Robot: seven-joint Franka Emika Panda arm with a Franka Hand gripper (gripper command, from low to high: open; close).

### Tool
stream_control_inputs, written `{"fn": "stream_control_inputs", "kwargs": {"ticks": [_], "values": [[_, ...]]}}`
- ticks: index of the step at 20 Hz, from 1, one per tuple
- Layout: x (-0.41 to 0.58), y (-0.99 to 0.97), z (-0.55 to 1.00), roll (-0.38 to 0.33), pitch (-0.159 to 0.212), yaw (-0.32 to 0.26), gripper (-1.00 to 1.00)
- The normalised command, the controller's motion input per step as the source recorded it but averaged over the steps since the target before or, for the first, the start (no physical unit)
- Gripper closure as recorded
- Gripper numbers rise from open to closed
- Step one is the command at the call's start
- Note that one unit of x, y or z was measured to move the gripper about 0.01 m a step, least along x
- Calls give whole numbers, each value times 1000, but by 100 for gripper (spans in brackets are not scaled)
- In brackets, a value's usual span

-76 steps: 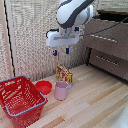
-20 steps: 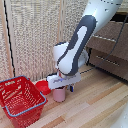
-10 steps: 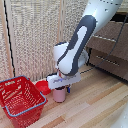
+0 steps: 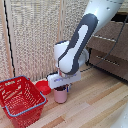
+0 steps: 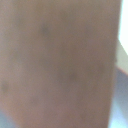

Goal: Move your gripper towards the pink mug and hold it gently. Lift the pink mug from the surface. Position it above the basket, lowering it gently until it is placed inside. Release the grip on the pink mug, completing the task.

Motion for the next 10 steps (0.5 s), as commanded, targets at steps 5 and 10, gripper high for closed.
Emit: {"fn": "stream_control_inputs", "kwargs": {"ticks": [5, 10], "values": [[77, -255, 846, 77, 103, -10, 100], [327, -113, 703, 134, 79, -24, 100]]}}
